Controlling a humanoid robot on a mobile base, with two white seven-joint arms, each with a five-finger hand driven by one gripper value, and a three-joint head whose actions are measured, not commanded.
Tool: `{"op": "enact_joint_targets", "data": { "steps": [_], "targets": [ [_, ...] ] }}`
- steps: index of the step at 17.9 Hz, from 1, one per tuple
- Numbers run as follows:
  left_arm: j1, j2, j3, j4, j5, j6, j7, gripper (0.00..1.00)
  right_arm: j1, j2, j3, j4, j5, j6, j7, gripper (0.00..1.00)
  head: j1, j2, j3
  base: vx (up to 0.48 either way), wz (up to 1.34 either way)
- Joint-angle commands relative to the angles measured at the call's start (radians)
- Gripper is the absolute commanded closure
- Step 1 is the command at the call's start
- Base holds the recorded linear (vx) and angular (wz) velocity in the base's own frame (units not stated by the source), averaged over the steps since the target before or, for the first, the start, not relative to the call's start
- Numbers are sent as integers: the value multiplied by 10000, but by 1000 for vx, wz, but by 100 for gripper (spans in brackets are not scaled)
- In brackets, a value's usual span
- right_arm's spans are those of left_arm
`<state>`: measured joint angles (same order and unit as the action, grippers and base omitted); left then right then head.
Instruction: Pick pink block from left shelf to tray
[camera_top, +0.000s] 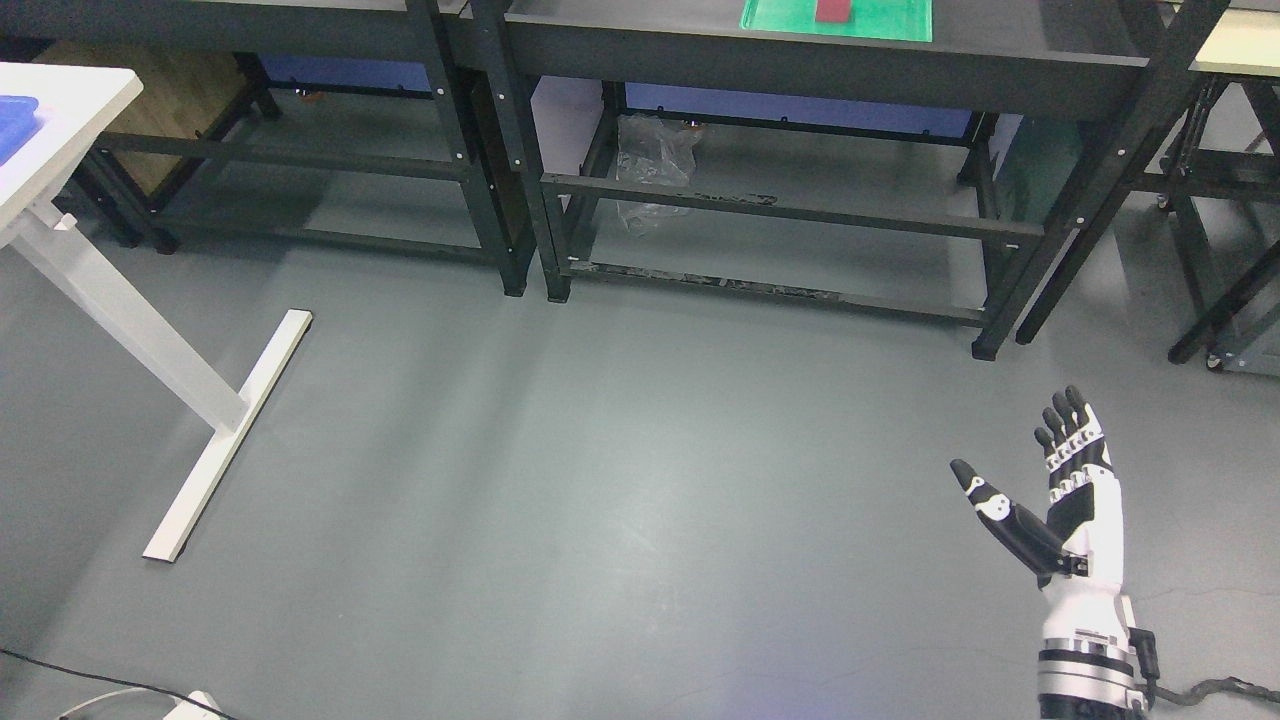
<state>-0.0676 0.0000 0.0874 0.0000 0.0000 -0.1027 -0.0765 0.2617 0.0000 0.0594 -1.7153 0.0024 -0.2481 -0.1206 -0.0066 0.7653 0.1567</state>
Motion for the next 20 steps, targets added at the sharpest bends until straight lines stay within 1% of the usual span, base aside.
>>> {"op": "enact_joint_targets", "data": {
  "steps": [1,7,8,9,12,14,16,18,20],
  "targets": [
    [1,175,0,-175,77,-1,-2,0,143,-174,111,-28,7,12,116,0,0,0,0,0,0],
    [1,175,0,-175,77,-1,-2,0,190,-174,157,49,-116,135,132,0,0,0,0,0,0],
    [1,175,0,-175,77,-1,-2,0,160,-174,264,64,66,104,57,0,0,0,0,0,0],
    [1,175,0,-175,77,-1,-2,0,175,-174,310,64,342,89,25,0,0,0,0,0,0],
    [1,175,0,-175,77,-1,-2,0,175,-174,189,49,2440,104,-97,0,0,0,0,0,0],
    [1,175,0,-175,77,-1,-2,0,159,-174,36,49,2966,58,-586,0,0,0,0,0,0],
    [1,175,0,-175,77,-1,-2,0,159,-183,-316,49,3166,-140,-299,0,0,0,0,0,0],
    [-14,175,0,-175,77,-1,-2,0,129,-398,-670,-12,3167,-280,589,0,0,0,0,0,0],
    [1,175,0,-175,77,-1,-2,0,68,-1024,-991,-74,3502,-158,746,0,0,0,0,0,0]
  ]
}}
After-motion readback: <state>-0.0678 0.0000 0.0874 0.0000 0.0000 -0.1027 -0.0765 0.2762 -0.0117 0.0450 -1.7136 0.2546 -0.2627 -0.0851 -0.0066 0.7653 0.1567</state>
